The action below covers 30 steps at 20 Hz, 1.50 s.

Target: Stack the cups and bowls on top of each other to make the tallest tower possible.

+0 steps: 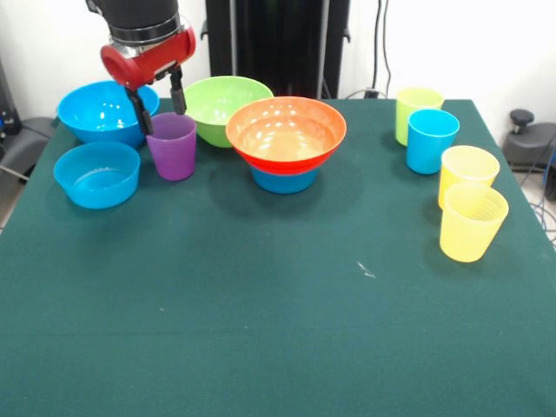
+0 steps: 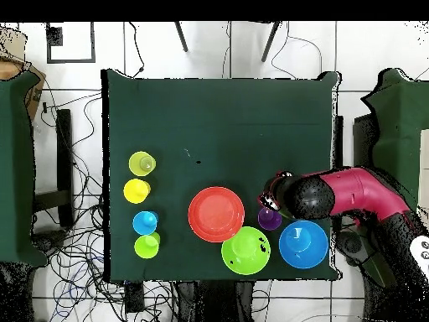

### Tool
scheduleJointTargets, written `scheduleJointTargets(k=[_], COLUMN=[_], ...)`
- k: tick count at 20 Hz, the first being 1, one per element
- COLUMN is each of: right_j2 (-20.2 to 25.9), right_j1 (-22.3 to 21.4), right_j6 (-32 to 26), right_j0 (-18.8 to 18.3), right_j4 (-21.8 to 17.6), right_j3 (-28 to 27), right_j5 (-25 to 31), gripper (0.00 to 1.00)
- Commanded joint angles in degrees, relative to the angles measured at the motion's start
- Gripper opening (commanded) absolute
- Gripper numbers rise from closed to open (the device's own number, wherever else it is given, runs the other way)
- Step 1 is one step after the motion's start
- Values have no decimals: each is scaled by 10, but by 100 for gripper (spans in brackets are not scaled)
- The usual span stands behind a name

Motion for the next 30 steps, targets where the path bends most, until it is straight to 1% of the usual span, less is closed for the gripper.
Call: scheduleJointTargets(k=[1,5,8,10,12,14,19,21,23,27,30], right_j2=[-18,-16,-20,-22,-21,-20,-31,-32,-31,-27,-20], right_j1=[16,16,34,48,55,56,75,72,68,55,45], right_j6=[-161,-163,-167,-175,-195,-201,-182,-166,-162,-160,-166], right_j0=[20,16,17,16,11,10,16,21,22,26,26], right_j4=[-49,-47,-56,-61,-63,-64,-82,-84,-85,-84,-76], right_j3=[-16,-13,-21,-27,-31,-32,-35,-31,-25,-22,-22], right_j5=[41,39,29,26,36,39,20,17,17,29,41], gripper=[100,100,100,100,100,100,100,100,100,100,100])
